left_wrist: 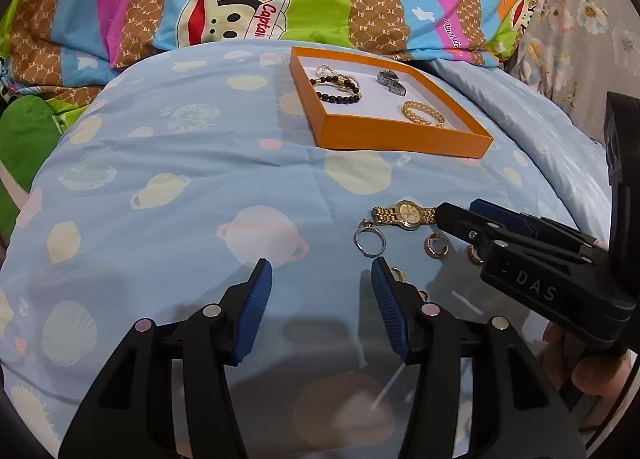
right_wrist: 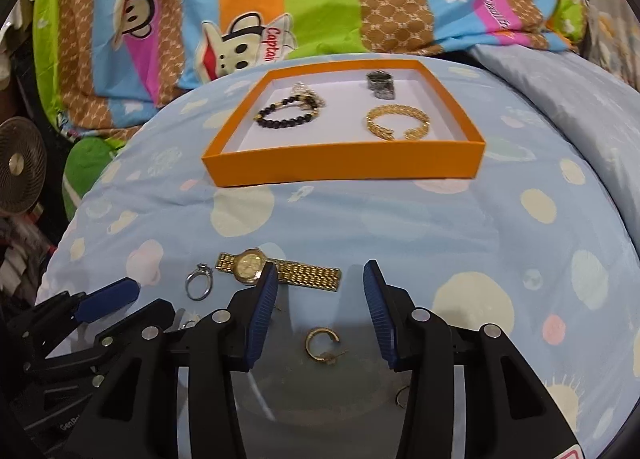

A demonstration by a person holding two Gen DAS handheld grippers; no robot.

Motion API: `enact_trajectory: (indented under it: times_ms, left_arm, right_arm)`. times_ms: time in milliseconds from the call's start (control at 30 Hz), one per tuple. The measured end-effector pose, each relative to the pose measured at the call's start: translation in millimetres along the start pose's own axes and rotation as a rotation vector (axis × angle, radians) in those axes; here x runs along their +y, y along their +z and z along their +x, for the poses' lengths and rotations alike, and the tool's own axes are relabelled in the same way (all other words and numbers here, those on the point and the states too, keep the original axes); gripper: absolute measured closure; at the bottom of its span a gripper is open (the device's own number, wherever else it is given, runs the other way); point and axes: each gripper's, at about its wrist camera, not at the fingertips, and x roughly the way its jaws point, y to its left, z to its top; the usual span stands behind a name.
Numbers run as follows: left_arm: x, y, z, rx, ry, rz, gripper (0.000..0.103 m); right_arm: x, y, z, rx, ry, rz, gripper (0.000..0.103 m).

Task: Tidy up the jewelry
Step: 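Move the open right gripper over the gold watch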

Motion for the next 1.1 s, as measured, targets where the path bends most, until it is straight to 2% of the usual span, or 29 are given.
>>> enact_trajectory:
  times_ms: [367, 533, 700, 833, 900, 967, 1100]
  left_arm:
    - [0.7, -0.1, 0.2, -0.001, -0.009, -0.007, 0.053]
    - [1.8, 0.0, 0.3, -0.002, -0.018, -0.014, 0.053]
    - [2.9, -0.3, 0.3, -0.003, -0.024, -0.018, 0.053]
    - [2.9, -0.3, 0.3, -0.003, -0.024, -0.019, 0.052]
    - [2.9, -0.2, 0.3, -0.003, -0.025, -0.019, 0.052]
    - [2.6, -0.2, 0.4, -0.003, -0.025, -0.019, 0.052]
    - [2.8, 0.0, 0.4, -0.002, -0.023, -0.017, 0.052]
  right_arm:
    - [25.7, 13.4, 18.0, 0.042, 0.061, -0.194, 0.056]
    - [29.9, 17.9, 22.0, 0.049, 0.106, -0.256, 0.045]
    - [34.9, 19.2, 26.8, 0.050, 0.089, -0.285, 0.044]
    - [28.9, 18.3, 27.4, 0.060, 0.054, -0.246, 0.045]
    - [19.8, 16.8, 27.4, 0.066, 0.034, -0.198, 0.047]
    - [7.6, 14.0, 24.4, 0.063, 0.009, -0.144, 0.053]
    - [-9.8, 8.6, 15.6, 0.058, -0.013, -0.057, 0.054]
